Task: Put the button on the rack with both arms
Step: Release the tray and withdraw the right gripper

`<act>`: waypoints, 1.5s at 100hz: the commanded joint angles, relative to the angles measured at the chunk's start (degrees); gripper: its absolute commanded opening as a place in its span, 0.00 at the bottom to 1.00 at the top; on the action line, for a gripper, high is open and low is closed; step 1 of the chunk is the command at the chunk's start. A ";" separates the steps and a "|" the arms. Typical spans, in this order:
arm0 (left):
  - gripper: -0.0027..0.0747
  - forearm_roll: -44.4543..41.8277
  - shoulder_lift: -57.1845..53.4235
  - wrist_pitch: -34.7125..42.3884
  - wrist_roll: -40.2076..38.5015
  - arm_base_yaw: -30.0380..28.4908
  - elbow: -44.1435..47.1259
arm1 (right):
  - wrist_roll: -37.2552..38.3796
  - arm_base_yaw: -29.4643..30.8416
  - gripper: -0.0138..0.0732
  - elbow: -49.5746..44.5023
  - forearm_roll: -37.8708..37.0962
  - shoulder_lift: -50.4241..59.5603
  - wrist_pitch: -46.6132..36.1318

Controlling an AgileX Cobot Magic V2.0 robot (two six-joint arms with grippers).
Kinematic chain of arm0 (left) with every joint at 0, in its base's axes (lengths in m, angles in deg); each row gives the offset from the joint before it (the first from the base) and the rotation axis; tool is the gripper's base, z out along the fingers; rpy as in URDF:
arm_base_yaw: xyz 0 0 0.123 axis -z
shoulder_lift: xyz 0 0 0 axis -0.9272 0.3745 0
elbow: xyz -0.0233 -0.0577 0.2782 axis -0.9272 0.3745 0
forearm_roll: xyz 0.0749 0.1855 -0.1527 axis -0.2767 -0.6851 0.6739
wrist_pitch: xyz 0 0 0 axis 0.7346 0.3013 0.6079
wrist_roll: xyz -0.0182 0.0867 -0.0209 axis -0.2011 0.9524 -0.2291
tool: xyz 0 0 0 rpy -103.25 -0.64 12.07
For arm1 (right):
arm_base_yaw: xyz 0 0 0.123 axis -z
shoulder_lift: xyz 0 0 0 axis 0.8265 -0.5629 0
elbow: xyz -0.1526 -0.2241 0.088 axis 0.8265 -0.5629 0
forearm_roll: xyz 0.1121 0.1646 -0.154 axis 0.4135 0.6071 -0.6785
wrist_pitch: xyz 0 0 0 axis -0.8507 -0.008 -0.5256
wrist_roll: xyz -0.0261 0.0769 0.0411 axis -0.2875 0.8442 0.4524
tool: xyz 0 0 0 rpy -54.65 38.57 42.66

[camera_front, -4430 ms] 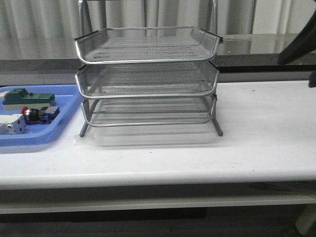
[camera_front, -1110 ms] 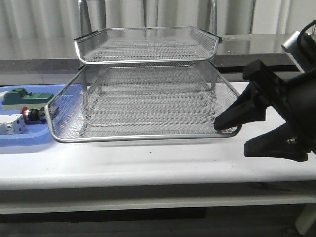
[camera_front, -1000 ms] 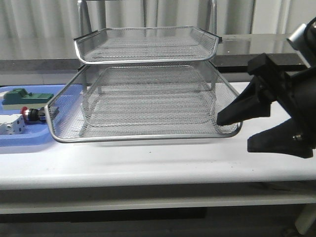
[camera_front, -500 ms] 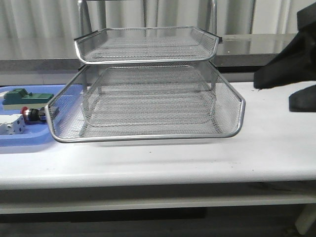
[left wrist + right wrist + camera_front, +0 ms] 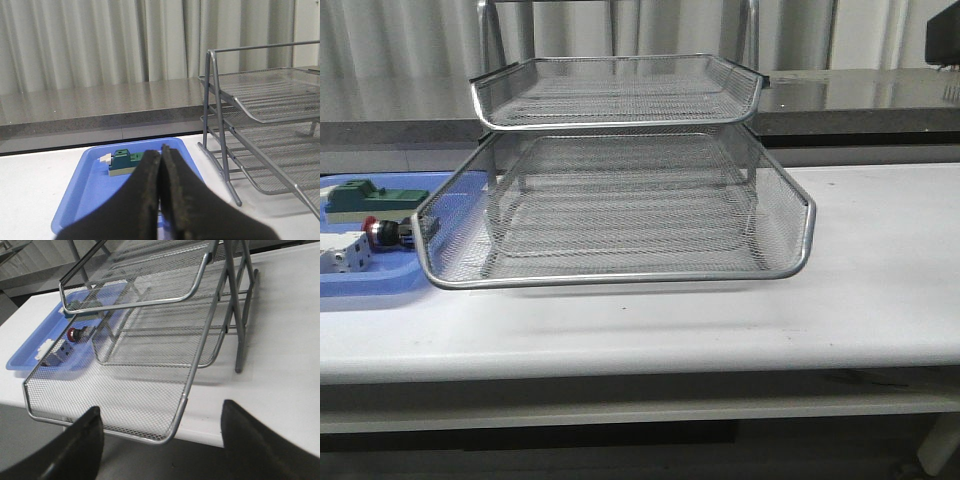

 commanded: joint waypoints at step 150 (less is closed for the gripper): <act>0.01 0.32 -1.91 4.70 -0.45 -0.03 2.72 | 53.14 -0.90 0.57 16.32 -76.03 18.13 31.40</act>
